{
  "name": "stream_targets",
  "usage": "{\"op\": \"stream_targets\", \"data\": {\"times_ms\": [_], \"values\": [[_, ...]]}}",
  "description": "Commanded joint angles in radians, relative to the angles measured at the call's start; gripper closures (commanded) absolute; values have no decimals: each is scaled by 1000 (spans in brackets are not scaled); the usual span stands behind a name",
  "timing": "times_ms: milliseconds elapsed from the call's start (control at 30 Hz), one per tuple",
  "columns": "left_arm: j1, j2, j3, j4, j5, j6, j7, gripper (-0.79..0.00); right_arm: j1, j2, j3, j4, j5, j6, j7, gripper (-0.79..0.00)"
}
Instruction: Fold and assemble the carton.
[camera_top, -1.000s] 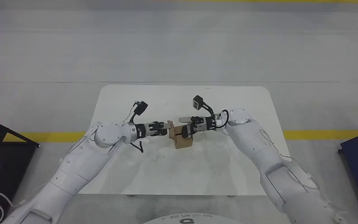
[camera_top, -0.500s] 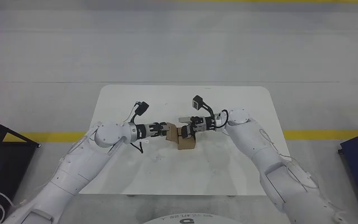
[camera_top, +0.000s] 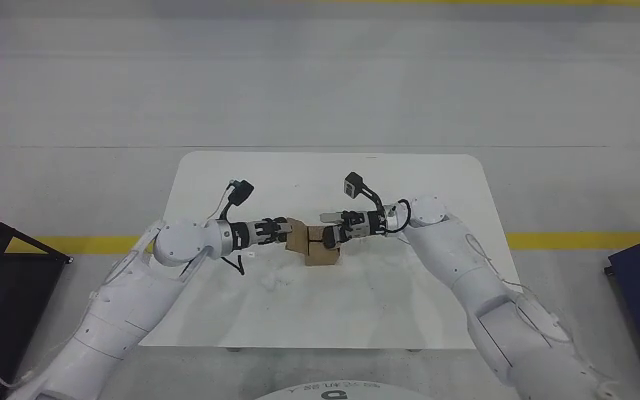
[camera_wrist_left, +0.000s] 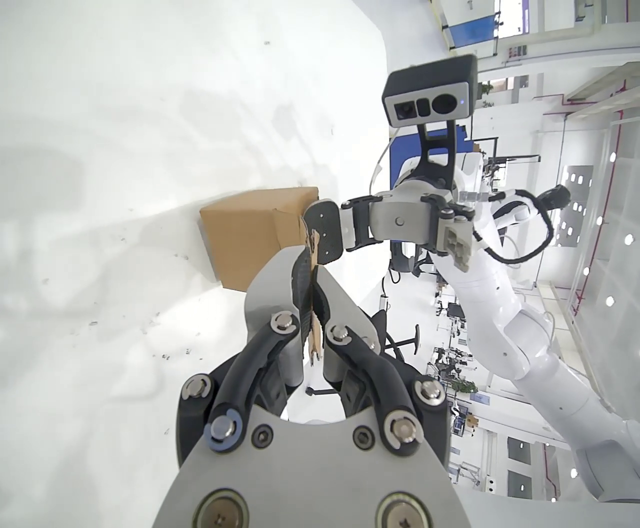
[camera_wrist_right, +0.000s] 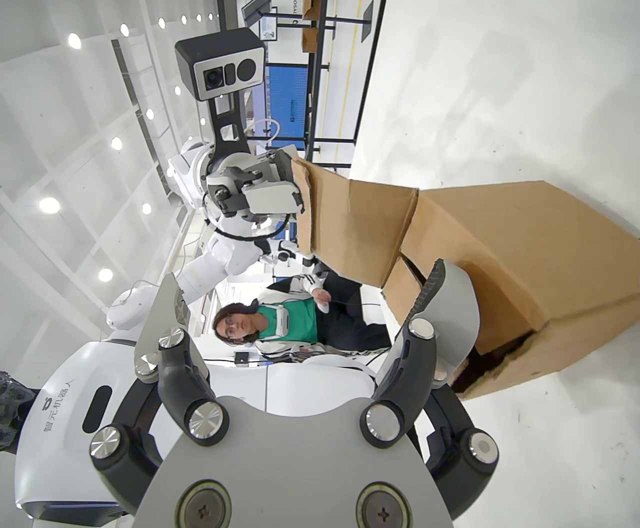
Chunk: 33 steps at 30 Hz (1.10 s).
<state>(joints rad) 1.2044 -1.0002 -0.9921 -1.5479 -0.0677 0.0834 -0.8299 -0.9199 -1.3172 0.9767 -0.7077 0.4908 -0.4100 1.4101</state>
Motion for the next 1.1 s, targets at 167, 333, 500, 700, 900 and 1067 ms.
{"op": "stream_targets", "data": {"times_ms": [167,333,500,700,900,1067], "values": [[45,21,-64,-32,44,23,-32,0,-30,19,18,-50,1,-1,-1,-785],[78,34,-107,-61,65,33,-45,0,-47,30,29,-77,4,-4,-5,-785],[94,37,-121,-83,74,32,-46,-320,-48,34,27,-79,2,2,-3,-785],[98,33,-117,-84,53,9,-22,-785,-28,22,-7,-61,-17,21,-35,-785],[145,43,-194,-57,-3,-40,9,-785,-24,19,-12,-49,-13,-12,-37,-785],[258,59,-276,-54,-51,-116,6,-785,-26,20,-11,-48,-7,-27,-32,-785]]}}
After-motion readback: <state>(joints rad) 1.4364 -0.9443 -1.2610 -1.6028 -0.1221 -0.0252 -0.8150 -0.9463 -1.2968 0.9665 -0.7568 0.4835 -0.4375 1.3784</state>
